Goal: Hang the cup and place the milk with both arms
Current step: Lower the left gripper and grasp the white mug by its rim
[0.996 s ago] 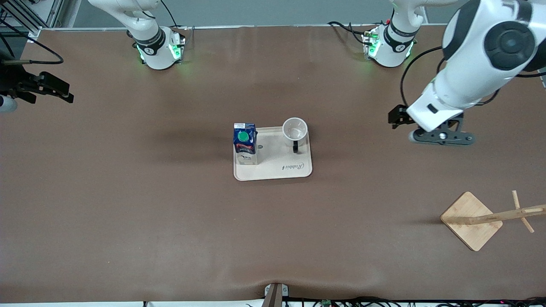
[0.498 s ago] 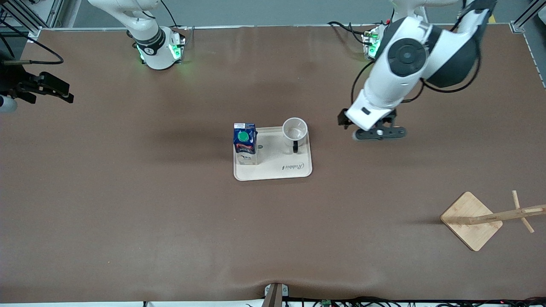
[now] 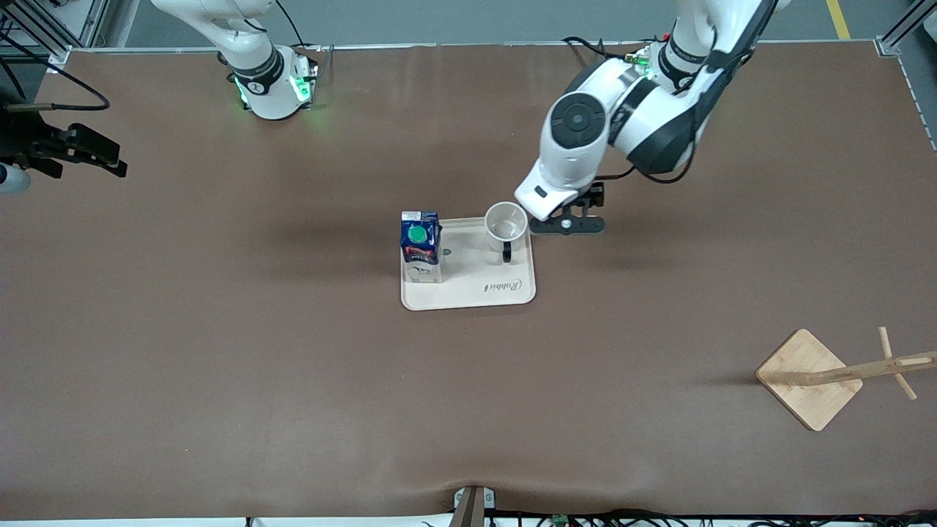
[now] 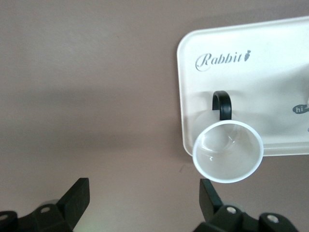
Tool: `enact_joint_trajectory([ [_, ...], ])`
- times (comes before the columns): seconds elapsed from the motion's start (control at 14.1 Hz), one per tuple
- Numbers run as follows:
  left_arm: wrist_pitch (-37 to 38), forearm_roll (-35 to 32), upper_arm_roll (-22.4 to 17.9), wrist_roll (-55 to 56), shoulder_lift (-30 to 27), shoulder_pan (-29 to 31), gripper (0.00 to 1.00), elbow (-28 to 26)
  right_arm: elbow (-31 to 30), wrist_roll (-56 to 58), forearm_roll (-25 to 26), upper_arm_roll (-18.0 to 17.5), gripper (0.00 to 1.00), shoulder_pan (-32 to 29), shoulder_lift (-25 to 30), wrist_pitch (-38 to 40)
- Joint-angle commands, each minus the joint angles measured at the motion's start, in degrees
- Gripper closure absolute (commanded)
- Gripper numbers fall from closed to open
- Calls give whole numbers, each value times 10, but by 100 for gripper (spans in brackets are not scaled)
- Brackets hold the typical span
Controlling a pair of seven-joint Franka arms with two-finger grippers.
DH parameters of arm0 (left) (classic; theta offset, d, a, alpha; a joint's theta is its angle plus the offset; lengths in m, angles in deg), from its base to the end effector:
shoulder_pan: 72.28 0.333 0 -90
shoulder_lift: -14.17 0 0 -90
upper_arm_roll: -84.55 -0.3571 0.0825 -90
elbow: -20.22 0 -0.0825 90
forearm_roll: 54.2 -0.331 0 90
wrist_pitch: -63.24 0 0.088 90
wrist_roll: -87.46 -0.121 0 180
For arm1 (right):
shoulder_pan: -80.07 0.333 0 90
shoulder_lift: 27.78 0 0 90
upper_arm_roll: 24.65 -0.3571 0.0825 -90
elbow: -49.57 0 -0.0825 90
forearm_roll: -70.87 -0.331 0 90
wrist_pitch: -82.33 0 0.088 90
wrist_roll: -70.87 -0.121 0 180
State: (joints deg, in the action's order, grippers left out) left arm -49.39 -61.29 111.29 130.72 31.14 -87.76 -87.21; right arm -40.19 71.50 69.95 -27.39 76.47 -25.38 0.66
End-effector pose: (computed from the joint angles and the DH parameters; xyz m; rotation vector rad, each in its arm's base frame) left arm 0.4364 -0.3556 0.4106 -3.0349 0.0504 0.2145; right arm 0.4699 -0.0043 0.6618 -3.1225 0.0041 0.1550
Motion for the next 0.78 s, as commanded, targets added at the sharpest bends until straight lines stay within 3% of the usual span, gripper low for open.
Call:
enact_joint_trajectory([
  [0.0,-28,-23,0,33,44,-21,0,5,0,5,1,-4,0,-4,0,-1],
  [0.5,-65,-36,0,47,109,-39,0,7,-1,5,1,-4,0,-4,0,-1],
  [0.71,-65,-36,0,50,119,-39,24,8,-1,5,1,-4,0,-4,0,-2],
])
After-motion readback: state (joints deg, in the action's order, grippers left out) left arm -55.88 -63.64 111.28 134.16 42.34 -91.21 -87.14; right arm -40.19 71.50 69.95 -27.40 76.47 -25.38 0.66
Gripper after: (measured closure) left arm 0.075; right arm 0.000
